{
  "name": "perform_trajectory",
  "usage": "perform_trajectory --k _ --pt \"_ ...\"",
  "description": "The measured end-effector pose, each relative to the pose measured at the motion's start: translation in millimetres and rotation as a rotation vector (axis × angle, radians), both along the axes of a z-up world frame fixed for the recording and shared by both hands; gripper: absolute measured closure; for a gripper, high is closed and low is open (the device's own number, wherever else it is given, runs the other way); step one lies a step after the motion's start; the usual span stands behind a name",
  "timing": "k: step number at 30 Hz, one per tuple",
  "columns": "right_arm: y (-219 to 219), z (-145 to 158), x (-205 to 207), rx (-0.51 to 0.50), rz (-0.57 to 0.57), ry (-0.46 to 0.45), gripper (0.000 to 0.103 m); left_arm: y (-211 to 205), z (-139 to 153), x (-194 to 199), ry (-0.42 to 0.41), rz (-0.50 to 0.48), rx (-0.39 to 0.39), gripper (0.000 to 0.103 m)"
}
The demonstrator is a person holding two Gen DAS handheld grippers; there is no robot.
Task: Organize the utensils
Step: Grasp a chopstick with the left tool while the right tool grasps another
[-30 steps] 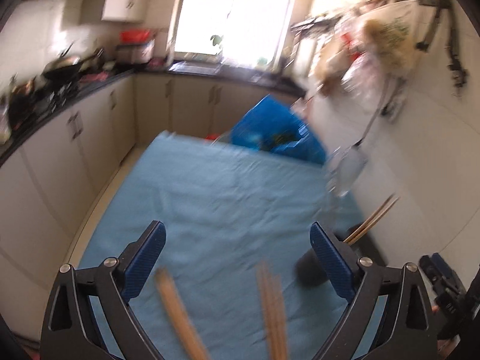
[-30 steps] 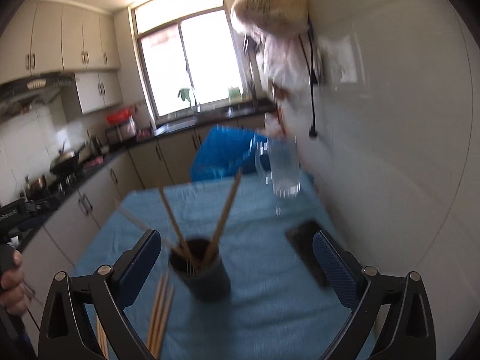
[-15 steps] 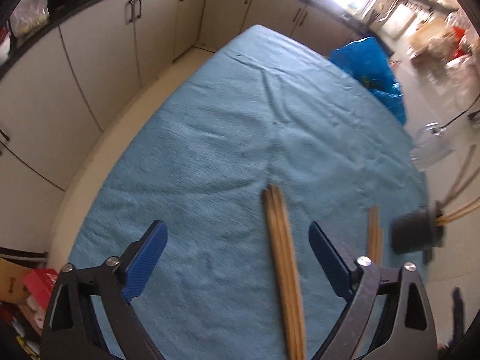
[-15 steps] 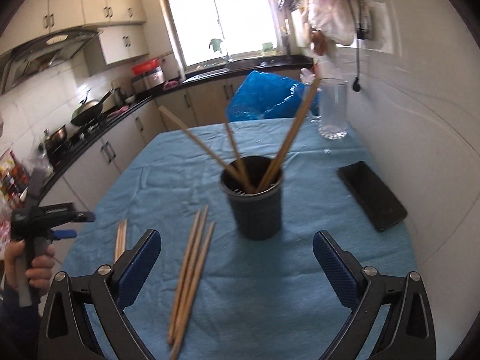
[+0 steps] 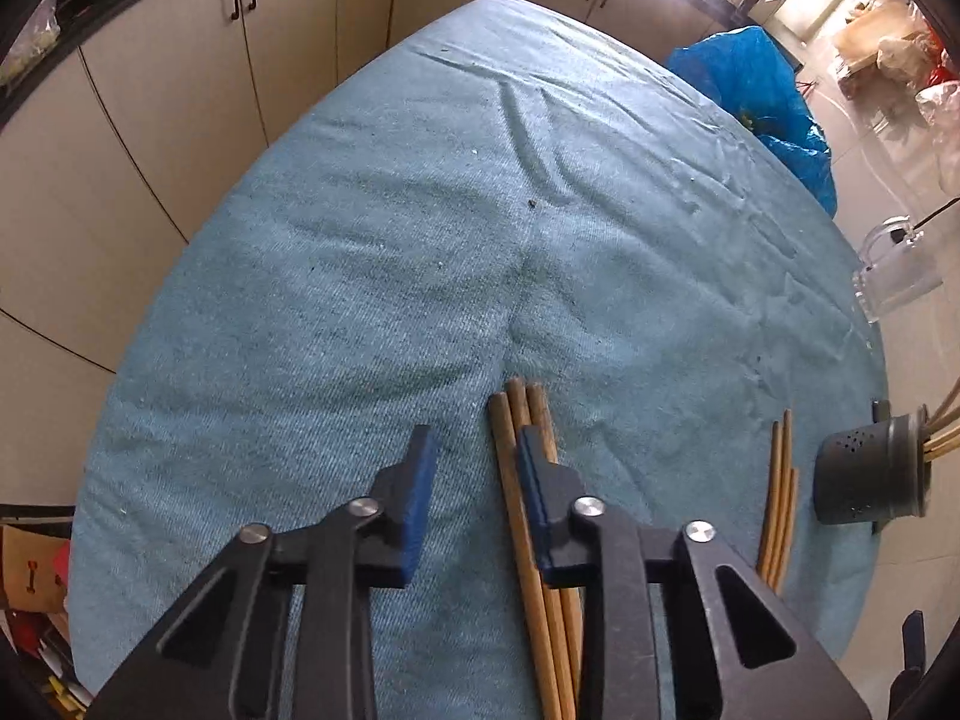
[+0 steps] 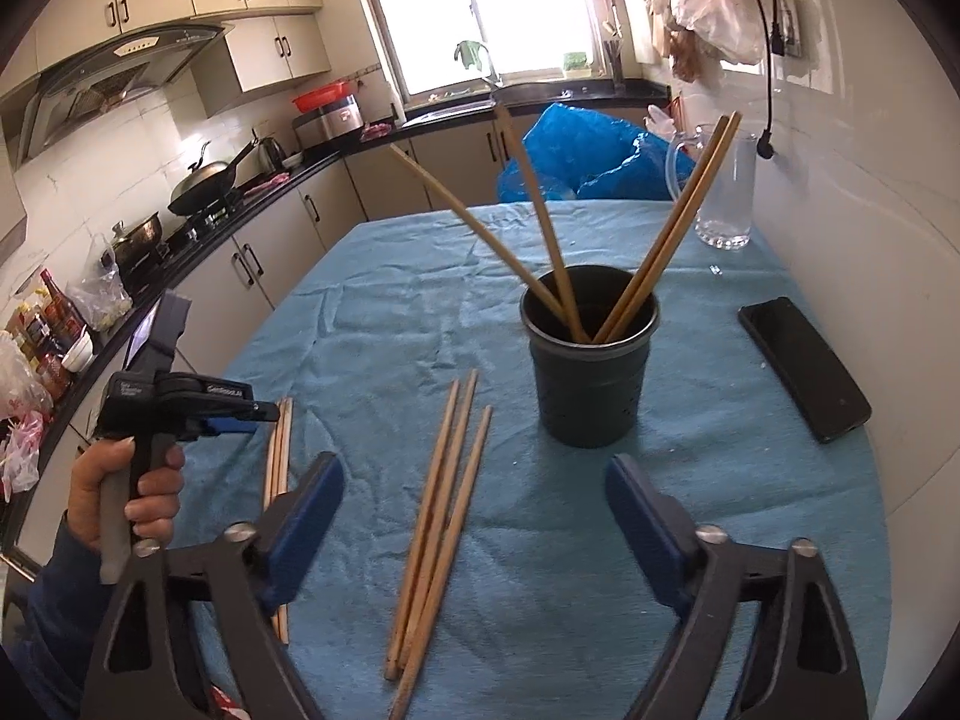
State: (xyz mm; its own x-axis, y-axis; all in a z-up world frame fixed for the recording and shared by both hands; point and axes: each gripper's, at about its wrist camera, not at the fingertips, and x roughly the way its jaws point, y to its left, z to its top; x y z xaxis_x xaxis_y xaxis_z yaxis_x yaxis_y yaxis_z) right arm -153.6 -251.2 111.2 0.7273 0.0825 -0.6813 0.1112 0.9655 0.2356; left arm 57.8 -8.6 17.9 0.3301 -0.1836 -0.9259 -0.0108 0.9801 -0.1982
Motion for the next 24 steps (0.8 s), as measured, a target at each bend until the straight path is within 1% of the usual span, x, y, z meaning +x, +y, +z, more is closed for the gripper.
perform_trajectory --k 1,3,7,10,12,13,14,15,16,18,20,22,24 --pt "0.7 -1.3 1.8 0.007 0.006 0.007 0.023 -0.8 0.2 1.1 -0.003 -0.005 0.007 0.081" --pt "1.6 -4.6 5.7 0.017 0.012 0.025 0.036 -4.2 -0.1 1.4 -0.016 -0.019 0.027 0.082" --pt "2.0 -9.5 12.4 0.026 0.012 0.047 0.04 -2.7 1.6 -1.2 -0.032 -0.033 0.06 0.082" --pt "3.5 -11.5 16.7 0.027 0.015 0.055 0.042 -2.2 -0.2 0.6 -0.02 -0.036 0.064 0.077" --pt "5.4 -13.3 24.0 0.036 0.018 0.067 0.048 -8.1 -0.9 1.8 -0.034 -0.037 0.104 0.077" --pt "5.7 -14.6 28.2 0.04 0.021 0.073 0.05 -10.7 -1.0 0.7 -0.038 -0.038 0.124 0.08" --pt "7.0 -16.6 32.4 0.041 0.025 0.082 0.055 -12.6 -1.4 0.0 -0.044 -0.038 0.141 0.081" --pt "9.6 -19.3 38.2 0.04 0.029 0.095 0.06 -10.8 -0.4 -3.8 -0.051 -0.036 0.155 0.088" --pt "11.8 -21.6 42.2 0.038 0.032 0.104 0.06 -7.7 -0.4 -6.1 -0.055 -0.032 0.161 0.092" --pt "17.8 -25.6 51.2 0.034 0.043 0.121 0.063 2.0 0.0 -10.5 -0.054 -0.035 0.133 0.093" --pt "27.5 -28.3 62.4 0.007 0.062 0.132 0.064 11.6 0.3 -13.7 -0.05 -0.033 0.12 0.093" --pt "37.8 -32.4 75.7 -0.021 0.089 0.147 0.064 19.6 0.6 -15.4 -0.045 -0.039 0.091 0.093" --pt "45.5 -39.2 93.7 -0.034 0.108 0.177 0.07 26.6 0.2 -14.6 -0.039 -0.045 0.061 0.094"
